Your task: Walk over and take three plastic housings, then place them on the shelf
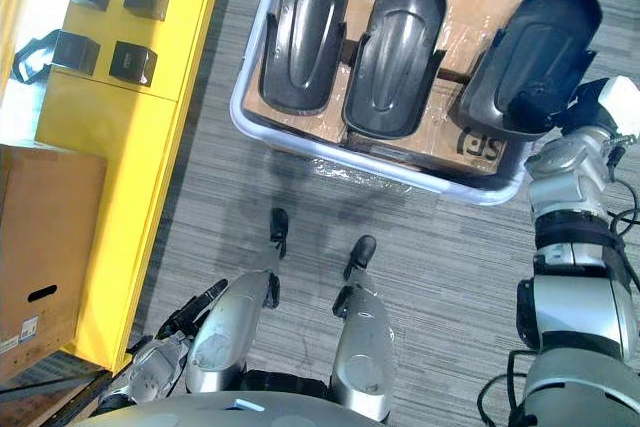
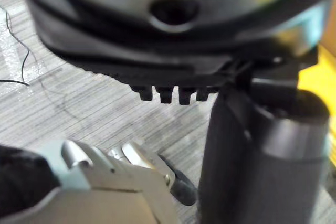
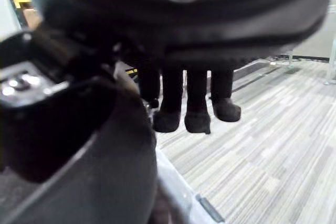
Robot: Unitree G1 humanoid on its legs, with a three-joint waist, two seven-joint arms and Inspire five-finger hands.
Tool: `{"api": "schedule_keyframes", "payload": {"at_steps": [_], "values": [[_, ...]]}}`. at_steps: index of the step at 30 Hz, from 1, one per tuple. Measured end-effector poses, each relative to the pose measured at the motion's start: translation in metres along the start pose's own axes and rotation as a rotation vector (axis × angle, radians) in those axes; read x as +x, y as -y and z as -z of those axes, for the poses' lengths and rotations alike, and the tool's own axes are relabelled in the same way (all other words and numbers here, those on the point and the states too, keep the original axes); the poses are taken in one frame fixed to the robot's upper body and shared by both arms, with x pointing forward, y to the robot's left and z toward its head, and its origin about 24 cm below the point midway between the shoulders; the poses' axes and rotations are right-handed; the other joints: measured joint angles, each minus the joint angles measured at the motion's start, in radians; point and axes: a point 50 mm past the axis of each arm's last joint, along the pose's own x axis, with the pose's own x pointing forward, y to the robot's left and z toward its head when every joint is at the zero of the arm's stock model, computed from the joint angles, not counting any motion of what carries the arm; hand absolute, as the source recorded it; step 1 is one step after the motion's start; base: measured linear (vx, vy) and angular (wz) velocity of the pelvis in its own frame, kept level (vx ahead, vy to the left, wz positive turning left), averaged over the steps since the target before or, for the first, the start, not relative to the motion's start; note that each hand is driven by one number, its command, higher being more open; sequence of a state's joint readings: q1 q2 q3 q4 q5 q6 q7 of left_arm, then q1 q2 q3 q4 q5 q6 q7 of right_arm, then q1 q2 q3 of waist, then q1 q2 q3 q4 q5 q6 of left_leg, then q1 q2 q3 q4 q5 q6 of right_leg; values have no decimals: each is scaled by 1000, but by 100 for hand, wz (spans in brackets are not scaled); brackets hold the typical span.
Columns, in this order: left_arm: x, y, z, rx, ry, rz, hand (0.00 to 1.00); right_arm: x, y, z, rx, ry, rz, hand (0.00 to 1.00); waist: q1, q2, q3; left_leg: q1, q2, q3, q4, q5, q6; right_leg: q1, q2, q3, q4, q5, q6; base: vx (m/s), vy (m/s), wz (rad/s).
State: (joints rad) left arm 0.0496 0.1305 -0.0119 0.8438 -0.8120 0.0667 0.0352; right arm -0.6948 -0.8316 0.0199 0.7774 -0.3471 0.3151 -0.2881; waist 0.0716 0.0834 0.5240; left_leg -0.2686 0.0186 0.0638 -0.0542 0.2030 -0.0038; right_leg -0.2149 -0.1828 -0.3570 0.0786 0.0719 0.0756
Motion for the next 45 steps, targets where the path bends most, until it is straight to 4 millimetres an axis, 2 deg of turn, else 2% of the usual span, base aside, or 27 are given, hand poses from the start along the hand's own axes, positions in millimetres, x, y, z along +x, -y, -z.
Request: {"api": "schedule_keyframes", "payload": {"at_steps": [2,5,9,12,14,16,18,20,21,24,26,29,32,36,39,42,45], "values": [[0,-3,-10,26,41,-10,100,-12,-19,0,7,39,-44,0,-22,-39,-9,2,5,0,-1,1,-2,9,7,-2,-12,2,2,18,-16,0],[-1,0,-19,35,110,-13,100,-27,-40,4,21,58,-89,0,-30,-78,-29,19,8,15,0,-2,-7,20,8,8,-13,2,3,17,-22,-7],[-2,9,-28,36,196,-44,100,-47,-50,7,36,111,-49,0,-46,-94,-71,36,8,22,-3,-3,-8,43,11,9,-34,5,8,4,-5,-2],[-8,17,-44,29,313,-161,100,-65,-49,16,91,119,29,0,-51,-100,-133,58,9,34,-16,-4,-9,63,15,15,-54,10,14,18,-21,-9],[-12,14,-54,-15,366,-226,100,-75,-51,23,81,122,52,0,-51,-108,-166,81,11,41,-28,-7,-12,84,19,19,-67,9,17,48,-33,-10],[-26,3,-72,-31,487,-335,100,-91,-55,34,102,107,77,0,-55,-129,-235,96,13,52,-31,-25,-23,99,25,24,-85,7,17,76,-41,-12],[-39,-2,-87,-28,585,-398,100,-98,-57,38,123,96,114,0,-55,-142,-252,131,16,68,-34,-40,-22,135,27,33,-103,6,15,70,-32,-20],[-53,-2,-97,-40,667,-414,100,-105,-52,46,137,86,147,0,-55,-140,-289,143,15,73,-35,-56,-13,155,28,27,-119,4,13,70,-27,-4],[-61,5,-105,-52,726,-376,100,-108,-46,51,141,90,184,0,-57,-135,-312,146,13,73,-35,-59,-14,164,28,19,-127,5,14,89,-13,10],[-83,21,-119,-50,837,-227,100,-108,-31,46,168,137,276,0,-59,-119,-329,172,11,73,-34,-63,-20,196,27,9,-135,12,16,76,-3,6],[-101,43,-132,-10,927,-47,100,-109,-20,34,206,214,334,0,-55,-104,-360,177,12,71,-31,-59,-16,202,27,2,-135,14,17,78,-5,4],[-115,71,-141,35,979,195,100,-109,-11,14,259,318,373,0,-51,-91,-373,205,12,71,-31,-59,-16,234,23,-15,-136,14,17,46,-1,3],[-118,105,-135,51,891,515,100,-108,-5,-17,328,439,426,0,-51,-79,-398,220,12,76,-34,-63,-20,247,21,-23,-137,14,18,-9,11,-3],[-115,137,-116,97,695,789,100,-115,-11,-49,397,560,403,0,-53,-75,-406,245,16,97,-35,-76,-26,264,22,-19,-140,11,16,-36,16,-9],[-115,157,-104,114,594,917,100,-125,-20,-65,420,653,341,0,-58,-72,-430,247,22,126,-34,-75,-25,267,28,-19,-148,13,17,-18,8,-6],[-111,166,-105,88,549,976,100,-135,-32,-81,462,705,264,0,-71,-67,-443,261,28,134,-34,-72,-25,276,29,-13,-152,13,18,3,-2,-9],[-114,172,-109,72,544,1029,100,-141,-38,-86,469,740,218,0,-74,-62,-448,269,29,141,-34,-73,-26,276,30,-7,-154,13,17,4,-1,-9]]}}
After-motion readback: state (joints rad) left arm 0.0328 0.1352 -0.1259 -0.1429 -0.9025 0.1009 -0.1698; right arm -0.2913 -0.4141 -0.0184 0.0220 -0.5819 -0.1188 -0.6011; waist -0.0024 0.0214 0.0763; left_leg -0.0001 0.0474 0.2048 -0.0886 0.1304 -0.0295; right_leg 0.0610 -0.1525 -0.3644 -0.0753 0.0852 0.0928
